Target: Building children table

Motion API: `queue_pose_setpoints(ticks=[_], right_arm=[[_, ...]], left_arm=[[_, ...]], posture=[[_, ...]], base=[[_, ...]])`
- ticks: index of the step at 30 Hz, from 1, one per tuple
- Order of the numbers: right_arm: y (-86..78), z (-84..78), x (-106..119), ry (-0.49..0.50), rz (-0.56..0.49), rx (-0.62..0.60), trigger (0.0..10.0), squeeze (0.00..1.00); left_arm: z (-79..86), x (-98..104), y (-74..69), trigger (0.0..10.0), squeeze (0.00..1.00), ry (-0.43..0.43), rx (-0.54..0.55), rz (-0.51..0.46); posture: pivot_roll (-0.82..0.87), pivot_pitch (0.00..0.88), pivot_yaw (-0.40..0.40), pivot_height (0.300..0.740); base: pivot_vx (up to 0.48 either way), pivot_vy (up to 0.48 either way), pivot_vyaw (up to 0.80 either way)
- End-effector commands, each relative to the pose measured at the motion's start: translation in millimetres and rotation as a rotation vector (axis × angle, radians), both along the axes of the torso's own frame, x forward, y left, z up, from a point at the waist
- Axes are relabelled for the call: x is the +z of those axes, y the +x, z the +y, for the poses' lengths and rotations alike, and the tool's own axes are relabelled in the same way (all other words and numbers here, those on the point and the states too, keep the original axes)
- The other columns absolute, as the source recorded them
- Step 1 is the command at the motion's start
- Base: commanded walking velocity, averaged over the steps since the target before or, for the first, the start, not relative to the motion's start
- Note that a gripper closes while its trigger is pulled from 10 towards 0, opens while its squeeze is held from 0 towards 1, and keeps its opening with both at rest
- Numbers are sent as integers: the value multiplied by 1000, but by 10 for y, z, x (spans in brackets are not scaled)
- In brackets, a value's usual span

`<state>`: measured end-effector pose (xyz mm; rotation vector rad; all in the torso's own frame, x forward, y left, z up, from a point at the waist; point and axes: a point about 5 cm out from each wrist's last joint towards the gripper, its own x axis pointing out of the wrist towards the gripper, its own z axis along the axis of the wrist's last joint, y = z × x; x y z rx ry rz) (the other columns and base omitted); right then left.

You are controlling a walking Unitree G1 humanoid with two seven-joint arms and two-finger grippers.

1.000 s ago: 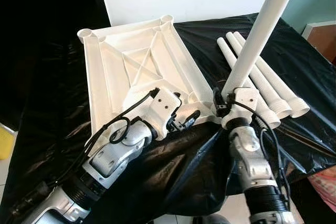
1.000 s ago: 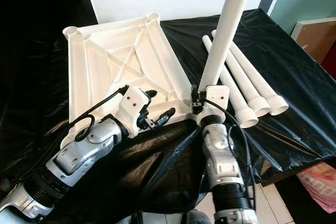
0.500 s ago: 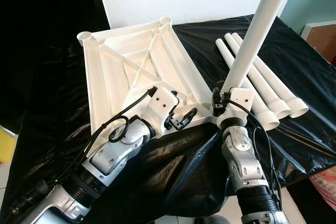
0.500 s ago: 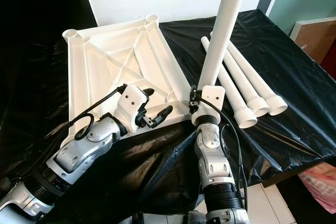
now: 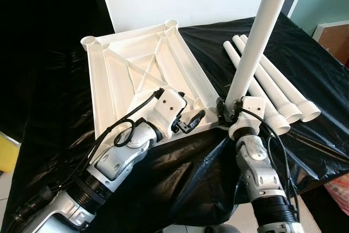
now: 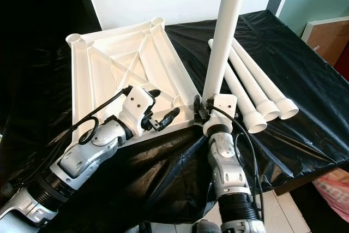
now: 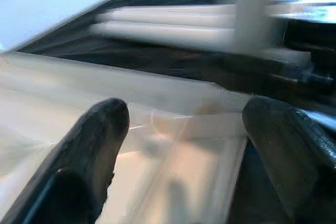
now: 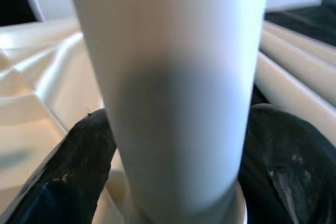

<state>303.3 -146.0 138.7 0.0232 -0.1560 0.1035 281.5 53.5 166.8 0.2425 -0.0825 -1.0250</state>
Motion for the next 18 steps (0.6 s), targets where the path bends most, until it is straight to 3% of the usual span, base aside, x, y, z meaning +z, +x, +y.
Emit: queue_pose_setpoints(ticks=[1, 2, 3, 4, 18], right_arm=[[-7, 5, 22, -3, -16, 63, 10000, 1000], [-3, -1, 29, -12, -19, 81, 10000, 855], [-3, -1, 29, -12, -19, 81, 10000, 855], [8, -21, 45, -37, -25, 118, 10000, 0], [120, -114, 72, -175, -14, 343, 10000, 0]], left_arm=[[-17, -6, -25, 10000, 0, 23, -74, -4], [-17, -8, -21, 10000, 0, 23, -74, -6], [-17, -8, -21, 10000, 0, 23, -74, -6], [-16, -8, -21, 10000, 0, 24, -74, -8], [2, -18, -46, 10000, 0, 22, -116, 23]], posture=[[-64, 38, 45, 740], [-64, 37, 45, 740], [-64, 37, 45, 740], [-64, 36, 45, 740], [-48, 30, 46, 740]], base=[[0, 0, 0], [0, 0, 0], [0, 0, 0], [0, 0, 0], [0, 0, 0]])
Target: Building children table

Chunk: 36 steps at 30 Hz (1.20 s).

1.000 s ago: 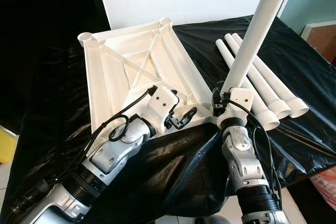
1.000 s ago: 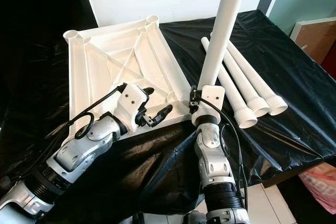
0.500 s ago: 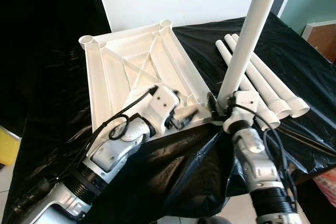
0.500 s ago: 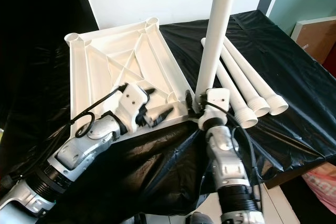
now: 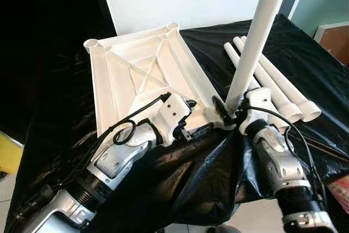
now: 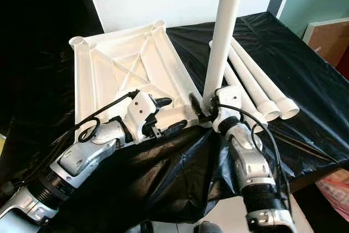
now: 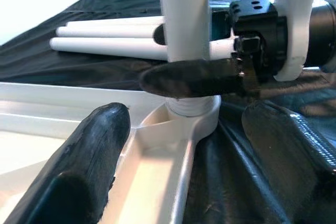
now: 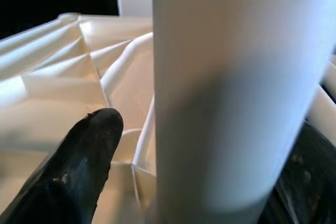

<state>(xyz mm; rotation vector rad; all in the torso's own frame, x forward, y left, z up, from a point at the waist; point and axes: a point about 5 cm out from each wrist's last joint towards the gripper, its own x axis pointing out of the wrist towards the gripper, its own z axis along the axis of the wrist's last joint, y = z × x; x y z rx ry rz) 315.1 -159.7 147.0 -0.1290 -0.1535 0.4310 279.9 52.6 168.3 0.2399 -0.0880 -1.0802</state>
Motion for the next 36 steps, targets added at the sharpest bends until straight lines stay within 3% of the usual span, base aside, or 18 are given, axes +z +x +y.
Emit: queue_pose_setpoints(ticks=[1, 3, 4, 20, 21, 22, 32, 34, 36], right_arm=[[32, 12, -20, -22, 8, 63, 10000, 0], [59, 0, -30, -36, 17, 93, 10000, 0], [68, -7, -48, -43, 27, 99, 0, 0], [50, -81, -205, -29, 84, 58, 0, 0], [50, -85, -209, -23, 85, 47, 6980, 0], [53, -87, -214, -11, 87, 14, 10000, 0], [22, 16, -275, 80, 109, -185, 10000, 0], [-12, 76, -333, 136, 126, -304, 10000, 0], [-21, 96, -348, 146, 127, -334, 10000, 0]], left_arm=[[20, -32, -34, 10000, 0, 23, -72, 26], [27, -32, -37, 10000, 0, 23, -80, 29], [30, -32, -37, 10000, 0, 24, -79, 28], [45, -47, -51, 10000, 0, 21, -70, 34], [47, -48, -50, 10000, 0, 22, -70, 34], [48, -48, -50, 10000, 0, 23, -70, 34], [45, -64, -56, 10000, 0, 28, -73, 39], [44, -70, -61, 10000, 0, 30, -75, 42], [44, -70, -61, 10000, 0, 30, -75, 43]], posture=[[-43, 24, 44, 740], [-43, 24, 44, 740], [-36, 17, 37, 740], [-34, 5, 23, 740], [-34, 4, 24, 740], [-34, 3, 23, 740], [-37, 3, 22, 740], [-38, 7, 23, 740], [-38, 7, 22, 740]], base=[[0, 0, 0], [0, 0, 0], [0, 0, 0], [0, 0, 0], [0, 0, 0], [0, 0, 0], [0, 0, 0], [0, 0, 0], [0, 0, 0]])
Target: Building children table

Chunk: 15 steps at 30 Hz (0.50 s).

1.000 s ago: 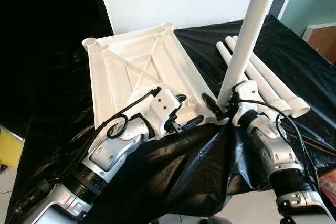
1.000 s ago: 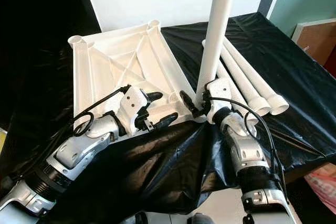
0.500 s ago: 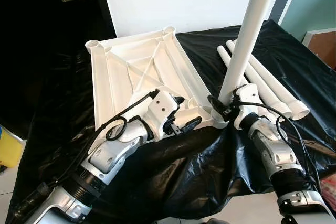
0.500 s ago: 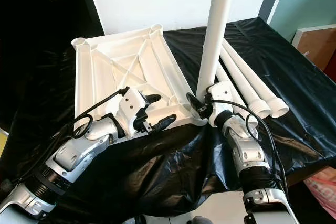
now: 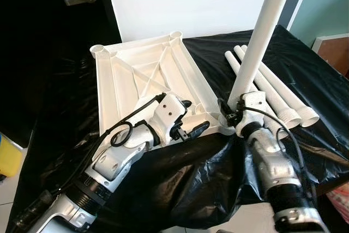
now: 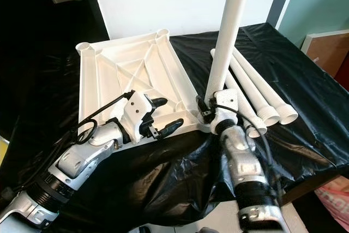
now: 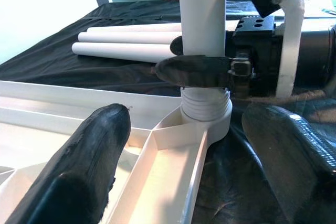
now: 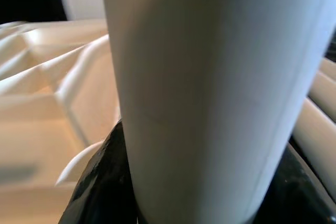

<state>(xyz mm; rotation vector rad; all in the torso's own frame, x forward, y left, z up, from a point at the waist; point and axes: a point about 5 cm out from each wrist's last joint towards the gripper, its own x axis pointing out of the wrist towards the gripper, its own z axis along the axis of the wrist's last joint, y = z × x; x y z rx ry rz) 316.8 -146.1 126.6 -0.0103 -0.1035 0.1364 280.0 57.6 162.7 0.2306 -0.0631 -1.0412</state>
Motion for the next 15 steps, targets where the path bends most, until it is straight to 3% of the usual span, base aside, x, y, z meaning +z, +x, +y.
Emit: queue_pose_setpoints(ticks=[1, 3, 5, 10, 15], right_arm=[[-47, -21, -160, 37, 72, -79, 10000, 0], [-66, 12, -196, 81, 86, -213, 10000, 0], [-75, 34, -205, 94, 92, -260, 10000, 0], [-104, 160, -213, 112, 104, -260, 10000, 0], [-105, 159, -159, 115, 76, -259, 10000, 0]], left_arm=[[-6, -15, -63, 10000, 0, 27, -117, 23], [-8, -22, -71, 10000, 0, 28, -119, 25], [-8, -22, -71, 10000, 0, 28, -118, 25], [-2, -19, -72, 10000, 0, 26, -116, 26], [4, -20, -64, 10000, 0, 29, -112, 24]], posture=[[-38, 8, 22, 740], [-36, 7, 22, 740], [-34, 8, 22, 740], [-36, 11, 24, 740], [-37, 23, 28, 740]], base=[[0, 0, 0], [0, 0, 0], [0, 0, 0], [0, 0, 0], [0, 0, 0]])
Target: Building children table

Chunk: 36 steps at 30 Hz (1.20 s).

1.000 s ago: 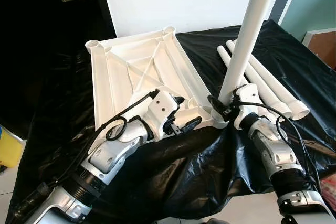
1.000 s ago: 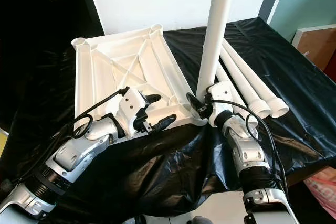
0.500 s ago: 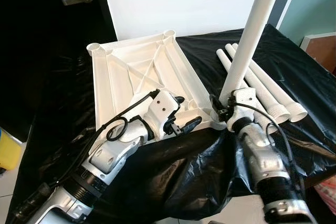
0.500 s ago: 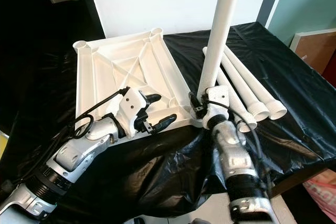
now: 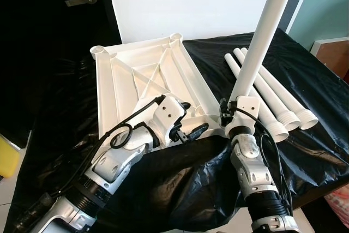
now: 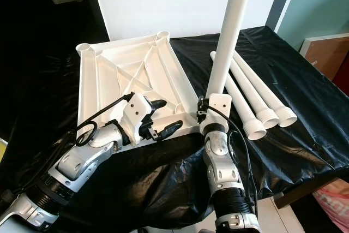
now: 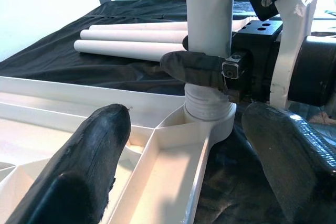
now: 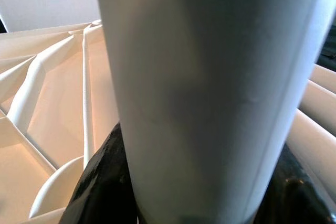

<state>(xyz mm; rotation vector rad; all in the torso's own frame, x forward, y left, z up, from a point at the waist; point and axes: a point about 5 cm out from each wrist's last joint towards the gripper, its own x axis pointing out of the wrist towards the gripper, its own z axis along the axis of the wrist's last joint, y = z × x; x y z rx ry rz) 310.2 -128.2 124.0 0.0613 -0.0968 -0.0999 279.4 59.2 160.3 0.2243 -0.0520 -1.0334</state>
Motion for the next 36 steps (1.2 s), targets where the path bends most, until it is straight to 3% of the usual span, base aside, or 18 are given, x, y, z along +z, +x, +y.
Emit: queue_pose_setpoints(ticks=[1, 10, 11, 13, 19, 29, 30, 31, 33, 35, 36], right_arm=[[-40, -20, -132, 39, 63, -25, 10000, 0], [-9, -61, -73, 22, 27, -38, 10000, 0], [-5, -66, -57, 21, 17, -27, 10000, 984], [-6, -79, -22, 18, -4, -9, 10000, 1000], [-20, -130, 48, 7, -50, 39, 10000, 1000], [-64, -269, 95, -48, -87, 286, 10000, 1000], [-63, -290, 102, -75, -89, 330, 10000, 384], [-50, -307, 104, -106, -83, 391, 10000, 0], [-50, -307, 104, -106, -83, 391, 10000, 0], [-4, -324, 105, -165, -66, 506, 10000, 0], [-4, -324, 105, -165, -66, 506, 10000, 0]], left_arm=[[-12, 4, -58, 10000, 0, 29, -122, 13], [4, 27, -4, 10000, 0, 27, -96, -6], [4, 30, 3, 10000, 0, 26, -94, -8], [4, 36, 13, 10000, 0, 25, -91, -12], [3, 41, 20, 10000, 0, 24, -90, -17], [7, 31, 26, 10000, 0, 31, -94, -18], [7, 28, 23, 10000, 0, 32, -96, -17], [8, 22, 17, 10000, 0, 34, -99, -16], [8, 22, 17, 10000, 0, 34, -99, -16], [3, 3, 4, 10000, 0, 39, -109, -15], [3, 3, 4, 10000, 0, 39, -109, -15]], posture=[[-37, 23, 28, 740], [-40, 18, 30, 740], [-41, 17, 30, 740], [-43, 14, 31, 740], [-46, 13, 32, 740], [-53, 17, 35, 740], [-53, 18, 36, 740], [-54, 19, 37, 740], [-54, 19, 37, 740], [-53, 17, 41, 740], [-53, 17, 41, 740]], base=[[0, 0, 0], [0, 0, 0], [0, 0, 0], [0, 0, 0], [0, 0, 0], [0, 0, 0], [0, 0, 0], [0, 0, 0], [0, 0, 0], [0, 0, 0], [0, 0, 0]])
